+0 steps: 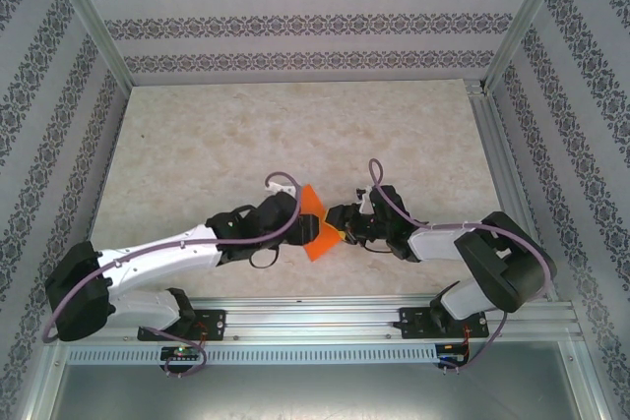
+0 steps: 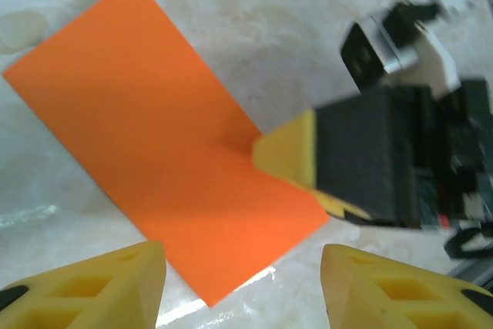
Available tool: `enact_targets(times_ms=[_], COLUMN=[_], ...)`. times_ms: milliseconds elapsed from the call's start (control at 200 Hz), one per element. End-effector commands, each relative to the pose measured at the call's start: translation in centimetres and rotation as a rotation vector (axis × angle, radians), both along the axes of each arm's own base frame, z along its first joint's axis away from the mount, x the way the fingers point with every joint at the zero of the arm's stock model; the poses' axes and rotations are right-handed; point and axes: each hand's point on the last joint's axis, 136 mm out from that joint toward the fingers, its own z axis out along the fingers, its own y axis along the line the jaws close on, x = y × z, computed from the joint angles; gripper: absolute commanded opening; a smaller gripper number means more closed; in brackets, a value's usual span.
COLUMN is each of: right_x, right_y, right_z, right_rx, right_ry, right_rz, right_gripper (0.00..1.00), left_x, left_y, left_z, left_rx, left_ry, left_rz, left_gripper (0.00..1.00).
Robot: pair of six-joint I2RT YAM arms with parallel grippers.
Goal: Fold a paper plane with a square sheet of paper (pick it up from the middle)
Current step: Third fold the triangle at the center of the table.
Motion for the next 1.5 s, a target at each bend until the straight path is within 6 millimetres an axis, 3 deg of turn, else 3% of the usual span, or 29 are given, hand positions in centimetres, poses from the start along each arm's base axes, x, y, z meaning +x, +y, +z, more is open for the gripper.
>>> enact_targets(times_ms=[0,130,355,504,719,939,1273,1498], right_x=[1.1,1.0,1.2,1.4,1.7,1.7,1.9,2.2], right_y=[0.8,0.9,0.3,0.2,0.3,0.3,-0.2,-0.7], right_z=[1.5,1.5,1.1,1.2,1.5,1.5,1.8,1.8], right_rx=[0.059,0.072,0.050,0.050,0.051,0.042,0.031,0.010], right_ry=[-0.037,-0.032,-0.022,-0.018,-0.019,-0.016,-0.022,-0.026], right_rz=[0.010,0.013,0.000,-0.005,-0.006,-0.002,-0.014,-0.022], right_gripper=[0.41,0.40,0.42,0.42,0.42,0.42,0.43,0.43], left_x=[-0.9,-2.5,-2.4,-2.2,-1.5,-1.1,-0.7,-0.5], left_y=[1.7,-0.7,-4.6,-5.1,-4.8,-5.5,-4.8,-4.5], left_z=[-1.5,-2.5,-4.6,-6.1,-6.2,-6.3,-6.2,-5.6], left_rx=[0.231,0.399,0.619,0.700,0.768,0.772,0.801,0.719], left_ry=[-0.135,-0.200,-0.226,-0.217,-0.238,-0.248,-0.259,-0.250], left_rz=[0.021,-0.051,-0.134,-0.154,-0.127,-0.119,-0.097,-0.075], left_gripper=[0.58,0.61,0.64,0.65,0.63,0.49,0.26,0.12])
